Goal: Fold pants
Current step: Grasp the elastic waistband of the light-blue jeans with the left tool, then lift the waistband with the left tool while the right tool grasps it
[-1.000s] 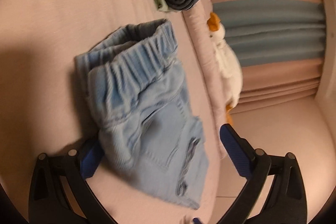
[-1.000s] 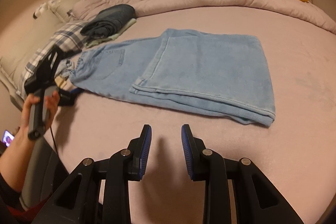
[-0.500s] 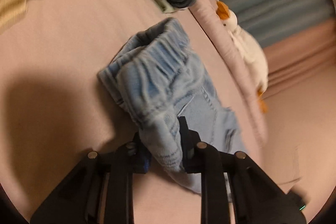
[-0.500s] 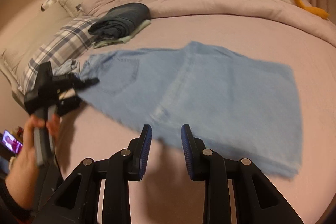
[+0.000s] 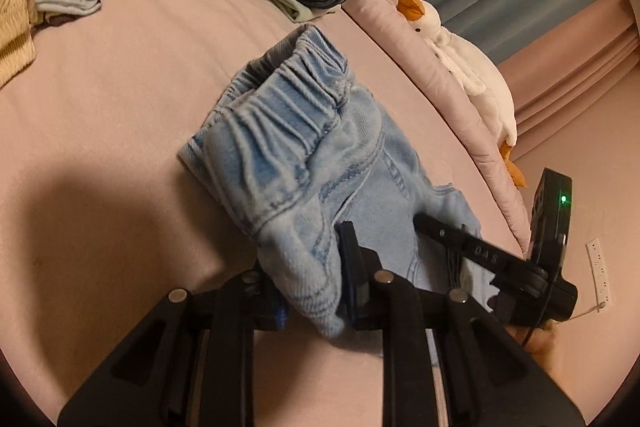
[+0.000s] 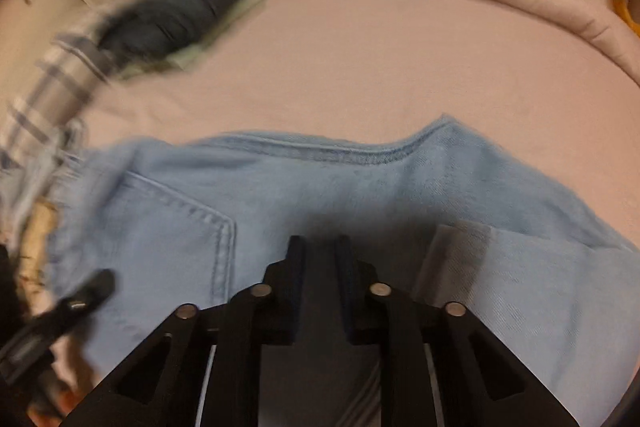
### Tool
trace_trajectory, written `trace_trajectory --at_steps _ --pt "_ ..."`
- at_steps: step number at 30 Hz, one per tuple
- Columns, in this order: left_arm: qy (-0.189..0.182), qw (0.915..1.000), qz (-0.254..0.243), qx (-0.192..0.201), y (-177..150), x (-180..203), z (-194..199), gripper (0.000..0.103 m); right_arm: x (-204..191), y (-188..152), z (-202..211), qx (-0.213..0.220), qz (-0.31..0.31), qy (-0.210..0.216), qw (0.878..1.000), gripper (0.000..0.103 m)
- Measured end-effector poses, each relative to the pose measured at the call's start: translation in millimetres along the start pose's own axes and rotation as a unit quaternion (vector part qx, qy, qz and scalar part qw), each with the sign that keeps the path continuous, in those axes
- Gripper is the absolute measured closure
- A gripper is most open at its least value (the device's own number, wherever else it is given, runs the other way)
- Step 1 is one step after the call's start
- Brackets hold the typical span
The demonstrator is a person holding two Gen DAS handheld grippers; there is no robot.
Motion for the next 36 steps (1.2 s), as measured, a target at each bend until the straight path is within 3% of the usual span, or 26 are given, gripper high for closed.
trace_trajectory --at_steps 6,10,14,20,22,25,28,30,32,36 --pt "-0.001 1.0000 -0.006 -0.006 4 1 -2 0.083 -1 -8 8 -0.023 -0.009 0.004 1.000 0.087" --pt "0.007 0.9999 -0.008 -0.013 6 4 -3 0.083 -18 -41 25 -0.041 -0.002 0.027 0.999 0.087" --pt "0.015 0.9997 -0.010 -0.017 8 7 -3 0.083 -41 -86 46 -0.041 0.038 0.022 0.998 0.087" --pt "0.024 0.9994 -0.016 -0.015 9 13 -1 0.084 -41 -131 77 -0.052 0.014 0.074 0.996 0.088" --pt "0.021 0.9996 -0.019 -0.010 12 16 4 0.085 -39 -130 85 -0.053 0.006 0.090 0.994 0.088" --pt "0.010 0.9993 -0.036 0.007 16 28 15 0.087 -26 -122 111 0.006 -0.018 0.116 0.993 0.088" --pt "-0.011 0.9977 -0.058 0.031 20 49 30 0.087 2 -109 126 0.063 -0.038 0.064 0.995 0.088" --pt "-0.022 0.9963 -0.072 0.042 21 62 39 0.087 18 -109 122 0.062 -0.061 0.065 0.994 0.088" --pt "-0.034 0.9933 -0.096 0.054 20 81 48 0.087 32 -114 108 0.036 -0.084 0.066 0.994 0.087" --pt "-0.048 0.9839 -0.157 0.070 12 126 58 0.087 57 -125 107 0.054 -0.151 0.134 0.978 0.087"
Point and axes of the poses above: each gripper's, at about its wrist camera, not at the fingertips, and z roughly against the way its jaws point, x to its right, y to its top, the point moved 5 cm from there along -z, roughly the way its jaws point, and after that the axes turned 10 degrees about y, right-handed, at the moved point
